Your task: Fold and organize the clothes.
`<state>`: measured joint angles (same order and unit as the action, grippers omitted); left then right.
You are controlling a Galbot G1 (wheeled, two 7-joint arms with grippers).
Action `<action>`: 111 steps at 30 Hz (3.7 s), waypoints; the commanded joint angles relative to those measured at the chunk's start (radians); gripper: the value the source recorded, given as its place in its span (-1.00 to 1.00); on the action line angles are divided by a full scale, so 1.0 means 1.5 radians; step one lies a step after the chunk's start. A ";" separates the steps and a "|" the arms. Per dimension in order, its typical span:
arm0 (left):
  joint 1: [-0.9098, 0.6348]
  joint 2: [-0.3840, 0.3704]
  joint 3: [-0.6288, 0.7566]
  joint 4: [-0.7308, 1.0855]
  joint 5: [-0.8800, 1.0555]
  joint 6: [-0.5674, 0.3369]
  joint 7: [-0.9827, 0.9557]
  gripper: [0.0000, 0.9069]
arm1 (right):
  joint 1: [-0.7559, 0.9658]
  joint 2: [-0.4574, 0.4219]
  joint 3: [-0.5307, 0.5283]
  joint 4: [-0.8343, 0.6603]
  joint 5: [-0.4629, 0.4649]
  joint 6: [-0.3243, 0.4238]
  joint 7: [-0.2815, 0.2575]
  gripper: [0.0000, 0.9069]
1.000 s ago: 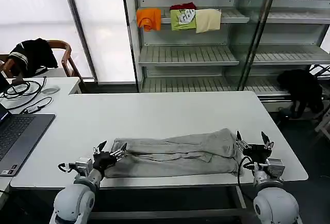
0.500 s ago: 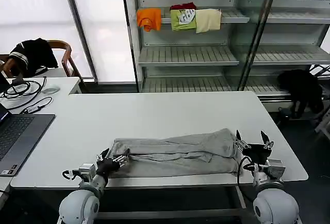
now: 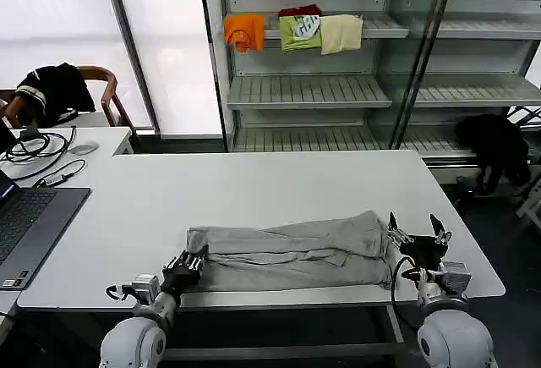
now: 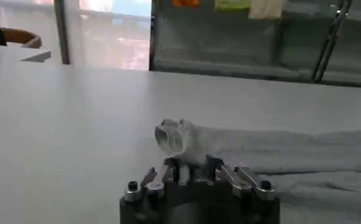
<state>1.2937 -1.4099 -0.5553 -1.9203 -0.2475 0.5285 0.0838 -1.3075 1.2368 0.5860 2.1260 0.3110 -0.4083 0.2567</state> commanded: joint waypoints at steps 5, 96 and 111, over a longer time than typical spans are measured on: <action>0.001 0.002 -0.022 -0.003 -0.014 -0.041 -0.006 -0.98 | 0.010 0.001 0.000 -0.002 0.005 0.004 0.001 1.00; -0.093 0.146 0.130 -0.007 -0.028 0.019 -0.045 1.00 | -0.060 0.044 -0.022 -0.014 -0.026 0.048 0.013 1.00; -0.088 0.078 0.161 -0.150 -0.302 0.032 -0.129 1.00 | -0.046 0.040 -0.044 -0.029 -0.029 0.054 0.015 1.00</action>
<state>1.1643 -1.2414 -0.3220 -2.0479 -0.4734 0.5710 -0.0566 -1.3787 1.2987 0.5275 2.0885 0.2676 -0.3295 0.2789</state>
